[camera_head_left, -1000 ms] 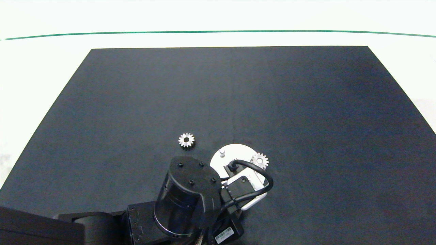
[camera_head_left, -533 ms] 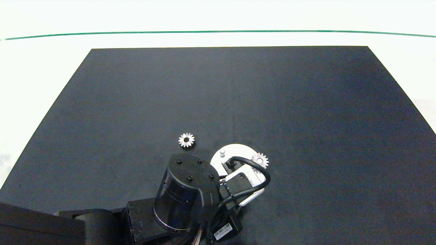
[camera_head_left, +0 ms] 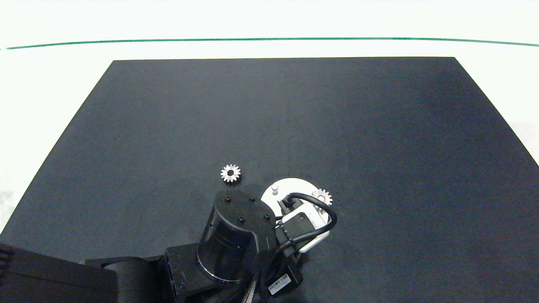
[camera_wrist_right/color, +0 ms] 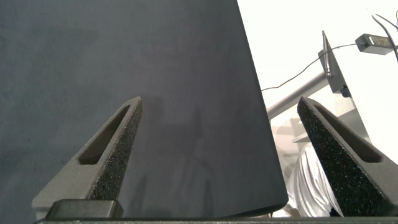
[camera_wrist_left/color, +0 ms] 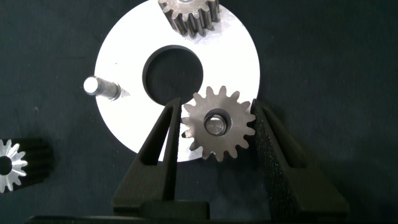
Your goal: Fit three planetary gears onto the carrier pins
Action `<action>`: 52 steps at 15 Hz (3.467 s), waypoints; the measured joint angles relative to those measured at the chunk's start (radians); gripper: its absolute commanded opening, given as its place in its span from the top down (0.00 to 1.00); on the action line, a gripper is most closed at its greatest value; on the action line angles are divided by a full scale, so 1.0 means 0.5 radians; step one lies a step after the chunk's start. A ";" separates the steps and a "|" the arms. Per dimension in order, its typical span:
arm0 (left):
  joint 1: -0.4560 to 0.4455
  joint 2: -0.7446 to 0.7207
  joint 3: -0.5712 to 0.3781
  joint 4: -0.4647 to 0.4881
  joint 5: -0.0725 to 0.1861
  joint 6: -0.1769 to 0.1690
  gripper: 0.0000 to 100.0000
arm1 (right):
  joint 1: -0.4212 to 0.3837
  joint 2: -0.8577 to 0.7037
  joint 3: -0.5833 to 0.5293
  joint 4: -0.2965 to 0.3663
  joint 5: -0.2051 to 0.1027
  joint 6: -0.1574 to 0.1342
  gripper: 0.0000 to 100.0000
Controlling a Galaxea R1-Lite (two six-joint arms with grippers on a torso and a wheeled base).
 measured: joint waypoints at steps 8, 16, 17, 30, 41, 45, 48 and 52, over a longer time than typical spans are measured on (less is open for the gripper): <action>0.004 0.003 -0.003 0.002 -0.004 -0.006 0.81 | 0.000 0.000 0.001 0.000 -0.001 0.001 0.00; 0.029 0.000 0.000 0.000 -0.029 -0.010 0.00 | -0.001 0.000 -0.003 -0.001 0.000 0.000 0.00; 0.029 -0.001 0.000 0.000 -0.029 -0.009 0.00 | -0.003 -0.001 -0.003 -0.001 0.000 0.000 0.00; 0.243 -0.316 -0.197 0.393 -0.180 0.006 0.00 | -0.004 -0.015 -0.006 0.000 0.000 -0.001 0.00; 0.820 -0.283 -0.251 0.390 -0.538 0.144 0.00 | -0.015 -0.040 0.006 0.000 0.001 -0.028 0.00; 0.985 -0.224 -0.305 0.391 -0.643 0.189 0.00 | -0.017 -0.042 0.006 0.000 0.002 -0.031 0.00; 1.043 -0.191 -0.315 0.391 -0.651 0.193 0.00 | -0.018 -0.043 0.023 -0.001 0.003 -0.030 0.00; 1.048 -0.161 -0.320 0.391 -0.656 0.189 0.00 | -0.018 -0.044 0.019 -0.001 0.000 -0.030 0.00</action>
